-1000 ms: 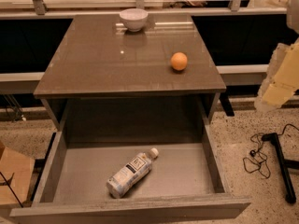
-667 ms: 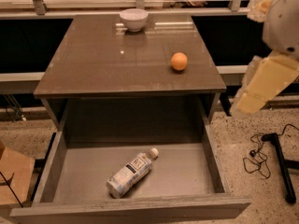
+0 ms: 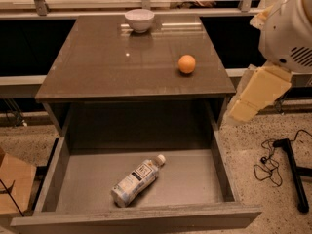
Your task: Pick blue plastic bottle from top drawer and place on counter
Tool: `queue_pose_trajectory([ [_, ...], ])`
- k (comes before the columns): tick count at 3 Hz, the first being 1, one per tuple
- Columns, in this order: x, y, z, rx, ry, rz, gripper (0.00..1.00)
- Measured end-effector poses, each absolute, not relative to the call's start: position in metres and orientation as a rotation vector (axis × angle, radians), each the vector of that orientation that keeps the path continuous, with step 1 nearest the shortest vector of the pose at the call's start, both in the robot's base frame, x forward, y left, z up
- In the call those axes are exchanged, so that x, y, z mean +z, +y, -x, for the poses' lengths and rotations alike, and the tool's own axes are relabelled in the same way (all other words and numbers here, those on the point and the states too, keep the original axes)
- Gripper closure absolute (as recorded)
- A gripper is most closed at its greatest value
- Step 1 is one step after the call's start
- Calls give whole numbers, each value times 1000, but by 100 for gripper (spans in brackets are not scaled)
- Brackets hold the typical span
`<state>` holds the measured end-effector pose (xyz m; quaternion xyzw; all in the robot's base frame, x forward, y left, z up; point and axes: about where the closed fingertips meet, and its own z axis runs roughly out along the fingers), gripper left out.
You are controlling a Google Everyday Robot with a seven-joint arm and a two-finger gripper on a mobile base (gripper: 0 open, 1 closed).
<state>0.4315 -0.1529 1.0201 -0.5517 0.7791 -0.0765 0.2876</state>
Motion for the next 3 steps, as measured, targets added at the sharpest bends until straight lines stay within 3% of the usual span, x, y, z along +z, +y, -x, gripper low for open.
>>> queue_pose_trajectory([
  [3,899,-68,-425,-66,2160,1559,0],
])
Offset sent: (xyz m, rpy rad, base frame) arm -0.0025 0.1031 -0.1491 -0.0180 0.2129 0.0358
